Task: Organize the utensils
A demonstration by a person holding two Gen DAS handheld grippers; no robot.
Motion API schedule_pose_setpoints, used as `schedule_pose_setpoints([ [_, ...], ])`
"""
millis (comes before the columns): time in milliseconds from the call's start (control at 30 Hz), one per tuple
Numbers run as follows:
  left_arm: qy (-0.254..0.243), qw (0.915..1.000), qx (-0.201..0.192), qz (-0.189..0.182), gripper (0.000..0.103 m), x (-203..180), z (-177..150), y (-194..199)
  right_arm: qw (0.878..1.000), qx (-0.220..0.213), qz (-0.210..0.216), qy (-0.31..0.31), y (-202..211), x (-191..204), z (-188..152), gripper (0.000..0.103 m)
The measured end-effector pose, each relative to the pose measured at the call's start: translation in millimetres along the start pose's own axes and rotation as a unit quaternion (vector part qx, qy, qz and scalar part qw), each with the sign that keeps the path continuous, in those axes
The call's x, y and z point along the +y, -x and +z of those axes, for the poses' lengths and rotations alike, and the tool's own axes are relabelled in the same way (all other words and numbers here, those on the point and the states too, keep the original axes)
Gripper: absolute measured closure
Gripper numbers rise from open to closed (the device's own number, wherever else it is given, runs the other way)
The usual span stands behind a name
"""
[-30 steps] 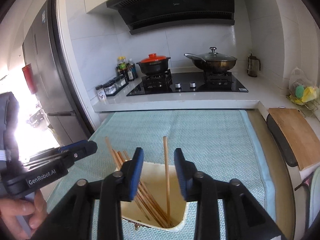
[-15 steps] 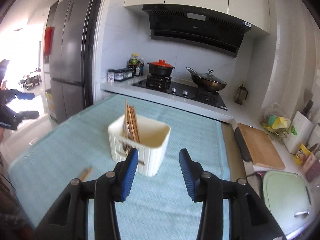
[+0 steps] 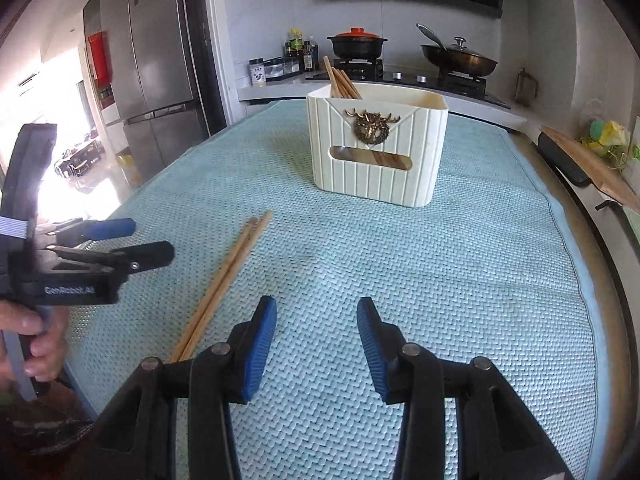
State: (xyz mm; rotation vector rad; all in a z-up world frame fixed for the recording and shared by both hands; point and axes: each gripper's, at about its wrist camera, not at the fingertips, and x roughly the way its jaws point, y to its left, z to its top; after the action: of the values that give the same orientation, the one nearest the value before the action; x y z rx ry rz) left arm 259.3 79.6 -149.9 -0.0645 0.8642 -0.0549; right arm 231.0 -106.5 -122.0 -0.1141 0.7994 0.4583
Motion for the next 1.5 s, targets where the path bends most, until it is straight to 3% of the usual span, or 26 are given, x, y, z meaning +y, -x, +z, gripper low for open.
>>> schedule_pose_setpoints([
  [500, 0.013, 0.9982, 0.049, 0.034, 0.014, -1, -16, -38, 1.0, 0.011, -0.006, -0.027, 0, -9, -13, 0.061],
  [600, 0.018, 0.9981, 0.052, 0.026, 0.014, 1, -17, -40, 1.0, 0.012, -0.004, -0.028, -1, -9, -13, 0.061],
  [800, -0.001, 0.9975, 0.057, 0.042, 0.016, -5, -19, -44, 0.999, 0.017, -0.002, -0.029, -4, -8, -13, 0.061],
  [967, 0.026, 0.9972, 0.054, 0.044, 0.032, 17, -20, -36, 1.0, 0.022, 0.007, -0.015, -13, 0, -4, 0.061],
  [1133, 0.03, 0.9973, 0.051, 0.043, 0.05, 28, -22, -31, 0.997, 0.041, 0.059, -0.004, -51, 21, 29, 0.061],
  [1300, 0.034, 0.9974, 0.052, 0.038, 0.07, 36, -26, -27, 0.989, 0.101, 0.112, 0.01, -107, 52, 42, 0.067],
  [1367, 0.034, 0.9974, 0.051, 0.037, 0.076, 38, -28, -25, 0.988, 0.115, 0.098, 0.036, -118, 64, 35, 0.075],
  [1433, 0.034, 0.9975, 0.051, 0.036, 0.08, 37, -30, -23, 0.99, 0.103, 0.045, 0.082, -112, 74, 30, 0.089],
  [1500, 0.038, 0.9977, 0.052, 0.022, 0.09, 33, -31, -23, 0.992, 0.104, 0.023, 0.074, -103, 70, 24, 0.096],
])
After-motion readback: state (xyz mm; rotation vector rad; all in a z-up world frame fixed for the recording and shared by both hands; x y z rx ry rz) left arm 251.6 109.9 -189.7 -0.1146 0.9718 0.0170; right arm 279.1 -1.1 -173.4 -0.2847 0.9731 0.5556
